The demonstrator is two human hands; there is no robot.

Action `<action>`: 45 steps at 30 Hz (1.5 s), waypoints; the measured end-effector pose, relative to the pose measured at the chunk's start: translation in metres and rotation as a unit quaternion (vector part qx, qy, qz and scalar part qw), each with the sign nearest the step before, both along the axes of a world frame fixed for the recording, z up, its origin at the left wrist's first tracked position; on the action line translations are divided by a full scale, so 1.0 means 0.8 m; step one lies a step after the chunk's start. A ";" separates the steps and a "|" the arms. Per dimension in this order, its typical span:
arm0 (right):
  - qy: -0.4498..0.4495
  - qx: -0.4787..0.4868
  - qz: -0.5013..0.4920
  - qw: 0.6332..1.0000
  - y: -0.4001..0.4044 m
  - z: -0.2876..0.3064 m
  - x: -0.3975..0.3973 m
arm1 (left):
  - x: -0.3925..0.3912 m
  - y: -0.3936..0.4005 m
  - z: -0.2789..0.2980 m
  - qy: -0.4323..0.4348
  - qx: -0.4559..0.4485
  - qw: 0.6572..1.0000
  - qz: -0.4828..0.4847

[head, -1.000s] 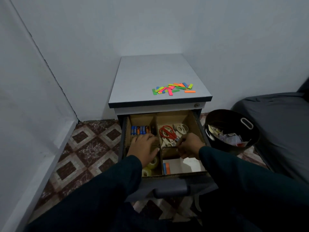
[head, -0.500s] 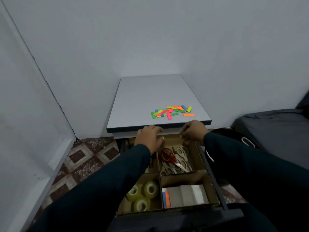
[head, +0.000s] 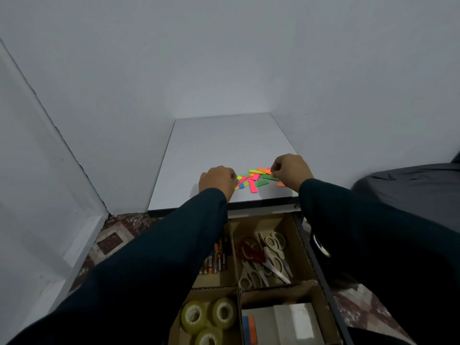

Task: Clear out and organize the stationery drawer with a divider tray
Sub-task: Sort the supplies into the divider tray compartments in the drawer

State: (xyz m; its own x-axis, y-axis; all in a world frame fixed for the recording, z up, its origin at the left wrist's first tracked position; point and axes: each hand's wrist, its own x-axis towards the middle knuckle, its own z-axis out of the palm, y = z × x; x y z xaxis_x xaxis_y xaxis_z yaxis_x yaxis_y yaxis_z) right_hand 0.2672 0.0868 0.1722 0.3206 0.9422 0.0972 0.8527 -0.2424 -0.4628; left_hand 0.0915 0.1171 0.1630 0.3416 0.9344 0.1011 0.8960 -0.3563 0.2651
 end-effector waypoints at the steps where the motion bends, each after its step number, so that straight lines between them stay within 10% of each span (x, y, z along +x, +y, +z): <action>1: -0.018 -0.012 0.001 1.000 0.005 -0.002 -0.001 | 0.005 0.004 0.000 0.007 -0.009 1.000 -0.001; 33: -0.011 -0.054 0.039 0.998 0.008 0.031 0.025 | 0.008 0.059 0.020 -0.114 -0.169 0.979 0.026; 45: -0.089 -0.151 0.036 0.984 -0.005 0.012 0.028 | 0.022 0.048 0.013 0.029 -0.105 0.994 -0.025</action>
State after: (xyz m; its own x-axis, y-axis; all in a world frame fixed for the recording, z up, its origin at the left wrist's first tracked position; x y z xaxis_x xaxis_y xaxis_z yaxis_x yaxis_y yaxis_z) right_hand 0.2898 0.0829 0.1817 0.2544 0.9565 -0.1431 0.9337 -0.2815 -0.2214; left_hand 0.1089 0.1556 0.1734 0.3883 0.9143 -0.1149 0.8945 -0.3439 0.2857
